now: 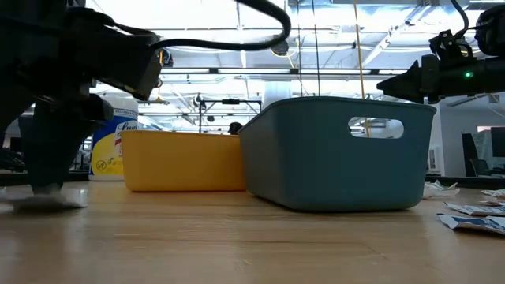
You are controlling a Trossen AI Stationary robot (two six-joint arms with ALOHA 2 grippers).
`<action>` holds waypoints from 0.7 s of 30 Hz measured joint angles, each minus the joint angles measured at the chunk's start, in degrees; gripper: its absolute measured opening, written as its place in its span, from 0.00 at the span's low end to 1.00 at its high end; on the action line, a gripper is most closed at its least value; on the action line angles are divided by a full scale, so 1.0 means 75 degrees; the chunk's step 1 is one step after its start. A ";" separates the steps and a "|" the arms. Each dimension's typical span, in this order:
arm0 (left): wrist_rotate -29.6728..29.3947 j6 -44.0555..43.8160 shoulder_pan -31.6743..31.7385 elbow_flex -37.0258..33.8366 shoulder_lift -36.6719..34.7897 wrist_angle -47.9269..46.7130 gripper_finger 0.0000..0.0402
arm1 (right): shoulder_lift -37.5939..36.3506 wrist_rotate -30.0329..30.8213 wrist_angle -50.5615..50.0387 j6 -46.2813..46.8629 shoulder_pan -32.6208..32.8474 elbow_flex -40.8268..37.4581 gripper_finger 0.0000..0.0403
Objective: Pick & Place First Aid Supplies
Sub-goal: Put the black towelette pack into the yellow bin
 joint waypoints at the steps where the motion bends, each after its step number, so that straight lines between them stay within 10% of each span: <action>1: 0.0000 0.0070 0.0000 0.0000 0.0003 0.0000 0.82 | 0.0000 0.0002 0.0000 0.0002 0.0001 0.0000 0.80; 17: -0.0215 0.0239 0.0159 -0.0061 -0.0454 -0.0251 0.05 | -0.0001 0.0000 0.0000 0.0001 0.0001 0.0000 0.80; 21: -0.0149 0.0764 0.0312 -0.0050 -0.1111 -0.0293 0.05 | -0.0001 0.0002 0.0000 0.0002 0.0000 0.0000 0.80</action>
